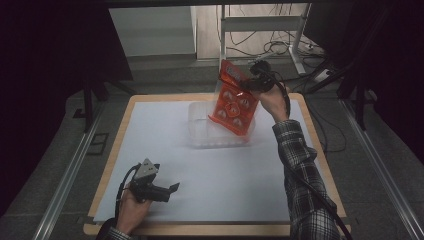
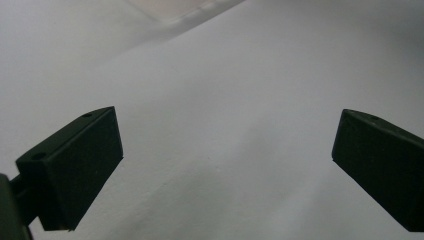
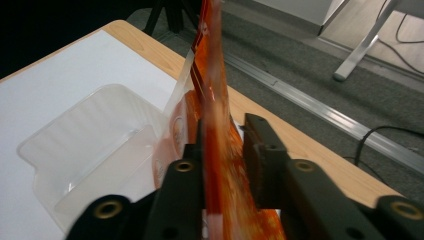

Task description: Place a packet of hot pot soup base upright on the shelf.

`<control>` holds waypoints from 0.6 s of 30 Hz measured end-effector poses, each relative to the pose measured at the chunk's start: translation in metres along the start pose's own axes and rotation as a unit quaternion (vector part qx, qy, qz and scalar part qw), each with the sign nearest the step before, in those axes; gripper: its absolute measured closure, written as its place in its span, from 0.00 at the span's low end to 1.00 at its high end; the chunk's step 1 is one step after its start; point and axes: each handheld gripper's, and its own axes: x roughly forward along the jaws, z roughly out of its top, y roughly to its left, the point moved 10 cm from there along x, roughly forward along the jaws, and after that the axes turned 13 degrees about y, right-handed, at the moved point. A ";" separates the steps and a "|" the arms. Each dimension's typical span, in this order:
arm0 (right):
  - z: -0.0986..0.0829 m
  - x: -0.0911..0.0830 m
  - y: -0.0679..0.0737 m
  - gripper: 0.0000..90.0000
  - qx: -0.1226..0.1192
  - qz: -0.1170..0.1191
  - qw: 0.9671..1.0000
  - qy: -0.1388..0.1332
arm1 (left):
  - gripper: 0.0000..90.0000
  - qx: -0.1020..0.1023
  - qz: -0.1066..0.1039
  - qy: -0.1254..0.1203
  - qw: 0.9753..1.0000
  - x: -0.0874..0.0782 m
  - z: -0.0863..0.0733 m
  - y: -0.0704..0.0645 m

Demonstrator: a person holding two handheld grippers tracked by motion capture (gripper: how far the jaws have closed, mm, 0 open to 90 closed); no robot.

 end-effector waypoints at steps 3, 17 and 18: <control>0.001 -0.003 -0.001 0.71 0.001 0.000 1.000 -0.006 | 0.00 0.002 0.000 -0.001 1.000 0.000 0.000 -0.001; 0.000 -0.010 -0.003 0.28 -0.010 -0.004 1.000 -0.013 | 0.00 0.007 0.004 -0.010 1.000 -0.002 0.002 -0.001; -0.001 -0.010 -0.002 0.26 -0.012 -0.003 1.000 -0.013 | 0.00 0.007 0.005 -0.011 1.000 -0.002 0.002 -0.001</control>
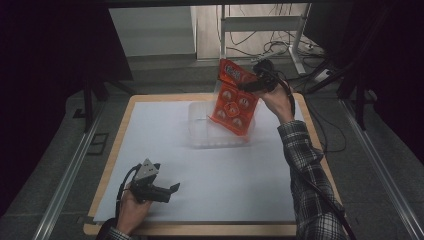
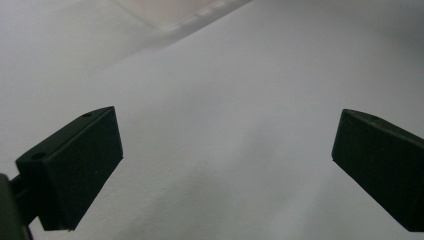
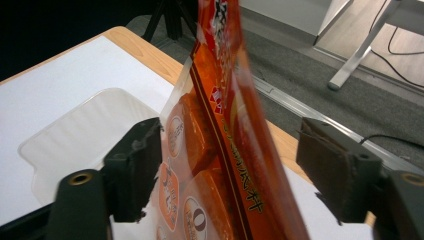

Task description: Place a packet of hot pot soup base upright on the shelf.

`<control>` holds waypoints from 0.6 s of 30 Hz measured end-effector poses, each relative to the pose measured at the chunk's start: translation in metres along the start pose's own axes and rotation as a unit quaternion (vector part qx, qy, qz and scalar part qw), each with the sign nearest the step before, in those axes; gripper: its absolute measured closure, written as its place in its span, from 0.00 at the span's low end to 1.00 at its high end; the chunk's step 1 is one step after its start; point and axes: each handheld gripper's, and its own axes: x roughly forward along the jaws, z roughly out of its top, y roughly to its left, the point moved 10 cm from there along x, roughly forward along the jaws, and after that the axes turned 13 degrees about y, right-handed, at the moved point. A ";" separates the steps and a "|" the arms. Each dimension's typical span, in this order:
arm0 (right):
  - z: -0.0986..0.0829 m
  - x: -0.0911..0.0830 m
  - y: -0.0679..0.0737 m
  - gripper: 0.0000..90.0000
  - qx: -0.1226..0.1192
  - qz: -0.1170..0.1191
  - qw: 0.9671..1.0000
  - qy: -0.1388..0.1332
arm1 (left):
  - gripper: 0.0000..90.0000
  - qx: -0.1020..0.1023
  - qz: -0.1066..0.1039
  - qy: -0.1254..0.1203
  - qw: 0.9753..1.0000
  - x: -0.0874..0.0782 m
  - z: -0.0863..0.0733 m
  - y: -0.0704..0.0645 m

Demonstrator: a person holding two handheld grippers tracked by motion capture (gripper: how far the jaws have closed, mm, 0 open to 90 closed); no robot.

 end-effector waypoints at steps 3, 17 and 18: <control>-0.001 -0.001 0.002 0.21 -0.007 0.004 1.000 0.001 | 0.00 -0.002 -0.001 0.000 1.000 0.000 0.000 0.000; -0.009 -0.012 0.006 0.10 0.008 0.038 0.999 -0.012 | 0.00 -0.003 -0.006 0.005 1.000 0.001 -0.001 -0.002; -0.010 -0.013 0.006 0.10 0.009 0.038 0.999 -0.011 | 0.00 -0.002 -0.005 0.005 1.000 0.001 -0.001 -0.002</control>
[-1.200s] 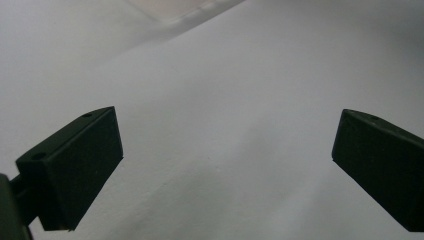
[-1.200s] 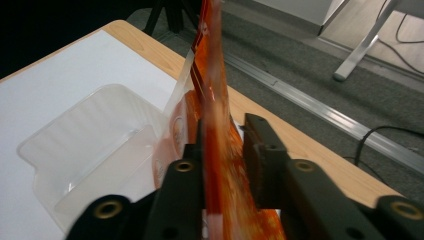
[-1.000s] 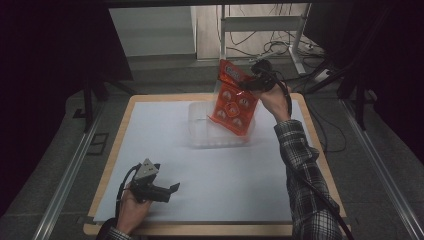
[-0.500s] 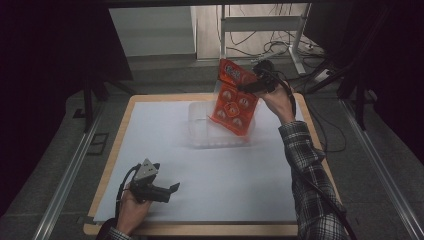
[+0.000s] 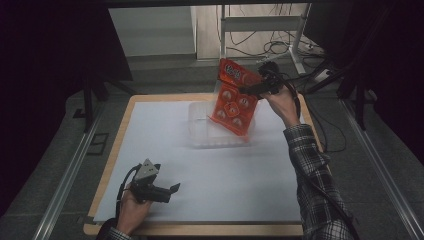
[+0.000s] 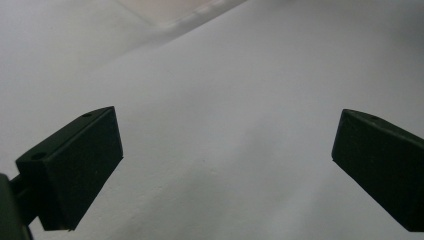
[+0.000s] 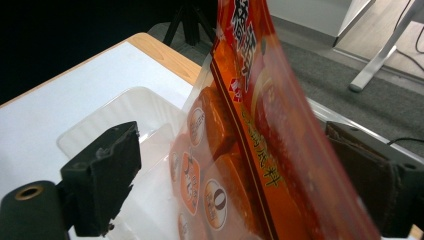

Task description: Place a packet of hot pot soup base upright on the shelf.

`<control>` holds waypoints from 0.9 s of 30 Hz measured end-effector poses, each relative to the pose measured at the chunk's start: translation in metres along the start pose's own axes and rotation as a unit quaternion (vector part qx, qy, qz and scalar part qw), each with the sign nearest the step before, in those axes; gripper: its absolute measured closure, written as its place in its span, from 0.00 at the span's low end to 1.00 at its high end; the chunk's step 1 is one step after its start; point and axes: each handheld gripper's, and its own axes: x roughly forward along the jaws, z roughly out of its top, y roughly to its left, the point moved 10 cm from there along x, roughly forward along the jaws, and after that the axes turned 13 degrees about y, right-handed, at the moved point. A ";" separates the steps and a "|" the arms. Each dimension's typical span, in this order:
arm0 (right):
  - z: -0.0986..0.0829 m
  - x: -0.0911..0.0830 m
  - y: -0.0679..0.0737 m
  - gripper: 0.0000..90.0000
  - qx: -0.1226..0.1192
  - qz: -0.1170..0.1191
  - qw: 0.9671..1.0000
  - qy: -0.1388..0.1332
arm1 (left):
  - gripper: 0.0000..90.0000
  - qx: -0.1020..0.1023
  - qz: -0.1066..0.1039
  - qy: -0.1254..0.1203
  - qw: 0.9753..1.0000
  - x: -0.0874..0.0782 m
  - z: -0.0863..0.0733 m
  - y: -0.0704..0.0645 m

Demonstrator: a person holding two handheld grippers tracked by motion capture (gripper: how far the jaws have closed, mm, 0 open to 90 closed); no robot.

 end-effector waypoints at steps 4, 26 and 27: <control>-0.003 -0.002 -0.001 0.09 -0.002 -0.007 1.000 0.002 | 0.00 0.000 0.001 0.000 1.000 0.000 0.000 0.000; -0.027 -0.019 0.004 0.04 -0.017 -0.007 1.000 -0.002 | 0.00 0.003 -0.001 0.003 1.000 0.001 0.000 -0.002; -0.028 -0.020 0.005 0.04 -0.017 -0.007 1.000 -0.003 | 0.00 0.003 -0.001 0.003 1.000 0.001 0.000 -0.002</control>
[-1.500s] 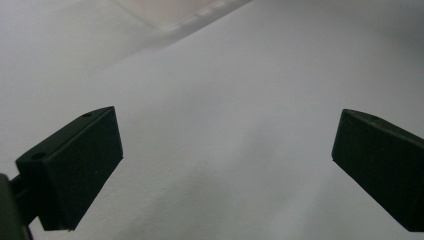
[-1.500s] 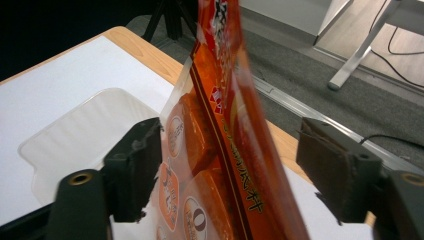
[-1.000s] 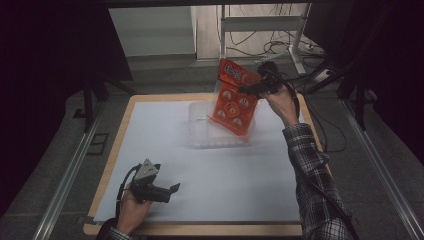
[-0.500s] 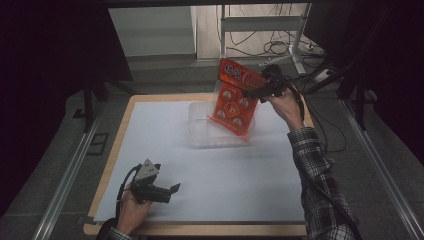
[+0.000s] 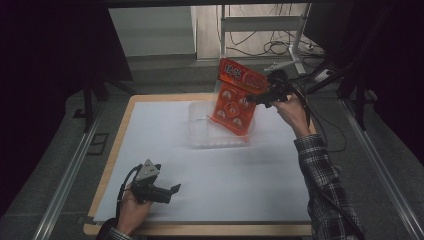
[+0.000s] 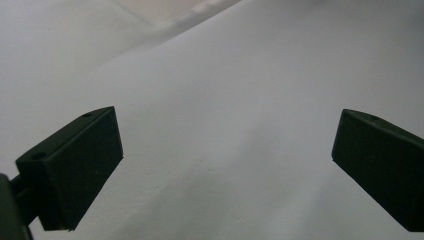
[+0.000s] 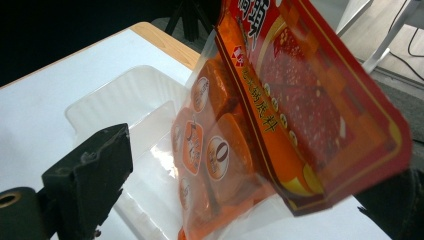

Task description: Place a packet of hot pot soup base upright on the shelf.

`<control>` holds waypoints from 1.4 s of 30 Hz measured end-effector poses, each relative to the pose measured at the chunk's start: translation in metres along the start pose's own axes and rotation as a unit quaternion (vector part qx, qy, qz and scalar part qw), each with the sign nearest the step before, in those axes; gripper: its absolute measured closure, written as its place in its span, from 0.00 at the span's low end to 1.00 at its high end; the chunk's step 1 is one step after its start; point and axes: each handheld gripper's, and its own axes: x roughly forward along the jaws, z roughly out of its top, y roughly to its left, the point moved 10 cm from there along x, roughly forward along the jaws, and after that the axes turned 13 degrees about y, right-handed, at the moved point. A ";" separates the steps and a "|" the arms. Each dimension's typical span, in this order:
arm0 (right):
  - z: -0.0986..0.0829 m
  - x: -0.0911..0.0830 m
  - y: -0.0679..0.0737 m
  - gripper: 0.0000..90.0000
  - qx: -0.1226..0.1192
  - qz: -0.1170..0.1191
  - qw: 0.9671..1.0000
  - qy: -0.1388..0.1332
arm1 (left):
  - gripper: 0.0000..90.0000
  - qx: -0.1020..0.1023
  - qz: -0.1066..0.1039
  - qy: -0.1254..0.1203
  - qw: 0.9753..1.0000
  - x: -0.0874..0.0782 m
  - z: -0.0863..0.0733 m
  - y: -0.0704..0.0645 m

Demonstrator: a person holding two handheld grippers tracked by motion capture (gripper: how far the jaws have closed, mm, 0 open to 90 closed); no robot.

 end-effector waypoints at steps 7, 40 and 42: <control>-0.011 -0.007 0.001 0.04 0.001 -0.008 1.000 0.001 | 0.00 0.001 0.000 0.000 1.000 0.000 0.000 -0.001; -0.054 -0.012 0.036 0.00 0.002 0.007 1.000 -0.007 | 0.00 0.015 0.014 -0.003 1.000 0.001 0.001 -0.002; -0.056 -0.013 0.038 0.00 0.004 0.008 1.000 -0.013 | 0.00 0.015 0.014 -0.004 1.000 0.001 0.001 -0.002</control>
